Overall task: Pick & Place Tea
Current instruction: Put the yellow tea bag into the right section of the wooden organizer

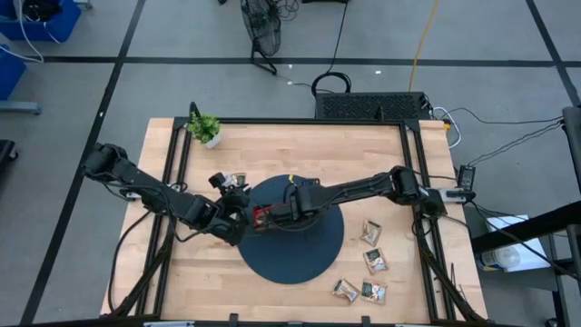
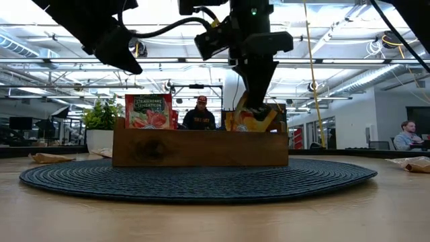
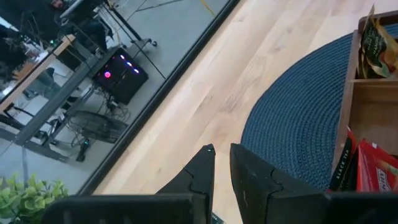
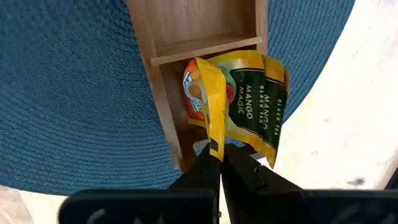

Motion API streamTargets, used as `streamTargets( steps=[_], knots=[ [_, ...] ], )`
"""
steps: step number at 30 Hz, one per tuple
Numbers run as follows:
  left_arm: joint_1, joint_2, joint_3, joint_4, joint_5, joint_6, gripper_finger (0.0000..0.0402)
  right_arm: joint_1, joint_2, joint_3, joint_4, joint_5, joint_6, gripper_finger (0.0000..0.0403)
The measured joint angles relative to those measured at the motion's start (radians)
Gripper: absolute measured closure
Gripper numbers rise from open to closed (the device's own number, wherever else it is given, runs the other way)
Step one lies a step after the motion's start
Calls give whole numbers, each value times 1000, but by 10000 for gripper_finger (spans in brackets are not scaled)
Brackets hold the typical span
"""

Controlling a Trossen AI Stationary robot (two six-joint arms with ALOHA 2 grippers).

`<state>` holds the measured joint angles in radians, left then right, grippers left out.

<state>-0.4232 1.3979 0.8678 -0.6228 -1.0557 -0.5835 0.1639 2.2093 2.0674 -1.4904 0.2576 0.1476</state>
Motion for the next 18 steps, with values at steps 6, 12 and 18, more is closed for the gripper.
streamTargets(
  steps=[6,12,18],
  knots=[
    [0,0,-1,8,0,-3,346,-6,0,-41,30,-1,-21,403],
    [0,0,-1,24,-8,6,346,-7,-1,-94,71,0,-21,403],
    [0,0,-1,40,-18,24,346,-7,-3,-96,148,13,-7,385]
  ],
)
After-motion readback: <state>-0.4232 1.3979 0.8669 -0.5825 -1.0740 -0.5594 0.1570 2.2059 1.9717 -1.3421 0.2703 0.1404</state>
